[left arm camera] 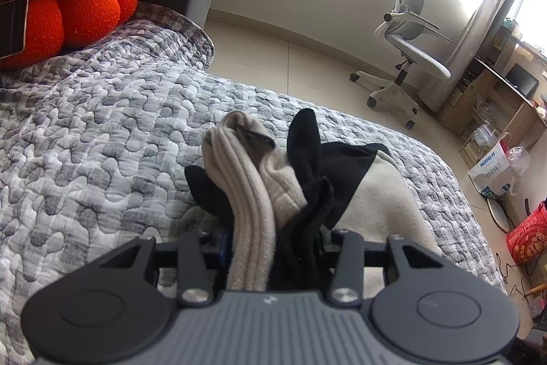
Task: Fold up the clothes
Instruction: 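Carry the held bundle with both grippers toward the sofa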
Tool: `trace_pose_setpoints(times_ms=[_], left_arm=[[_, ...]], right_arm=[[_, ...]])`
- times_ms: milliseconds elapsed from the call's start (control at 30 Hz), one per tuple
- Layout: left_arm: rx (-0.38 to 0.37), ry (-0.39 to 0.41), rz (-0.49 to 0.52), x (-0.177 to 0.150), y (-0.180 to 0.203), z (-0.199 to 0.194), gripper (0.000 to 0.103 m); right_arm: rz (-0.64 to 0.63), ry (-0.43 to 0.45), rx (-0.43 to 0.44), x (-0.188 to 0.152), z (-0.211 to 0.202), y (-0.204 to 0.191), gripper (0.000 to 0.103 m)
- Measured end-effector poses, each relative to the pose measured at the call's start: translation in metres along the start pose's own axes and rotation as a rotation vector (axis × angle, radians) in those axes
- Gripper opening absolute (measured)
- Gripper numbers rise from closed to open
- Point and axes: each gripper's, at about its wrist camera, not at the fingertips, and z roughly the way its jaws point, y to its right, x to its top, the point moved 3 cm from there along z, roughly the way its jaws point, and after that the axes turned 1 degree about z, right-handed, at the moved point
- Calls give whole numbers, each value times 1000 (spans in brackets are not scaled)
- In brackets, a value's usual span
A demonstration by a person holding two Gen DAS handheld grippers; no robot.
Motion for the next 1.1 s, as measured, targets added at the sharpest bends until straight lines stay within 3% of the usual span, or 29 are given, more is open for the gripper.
trace_pose_setpoints(times_ms=[167,433,667,867,1100], left_arm=[[30,25,110,2,7,2,47],[17,39,38,0,2,4,49],[28,-11,-36,10,4,7,47],[5,-17,-41,12,3,1,39],[-16,11,-23,15,5,-10,37]], right_arm=[[0,2,5,0,-1,0,49],[10,4,14,0,-1,0,49],[17,2,11,1,-2,0,48],[14,-2,-15,2,-3,-6,47],[43,40,-35,-1,-11,-15,43]])
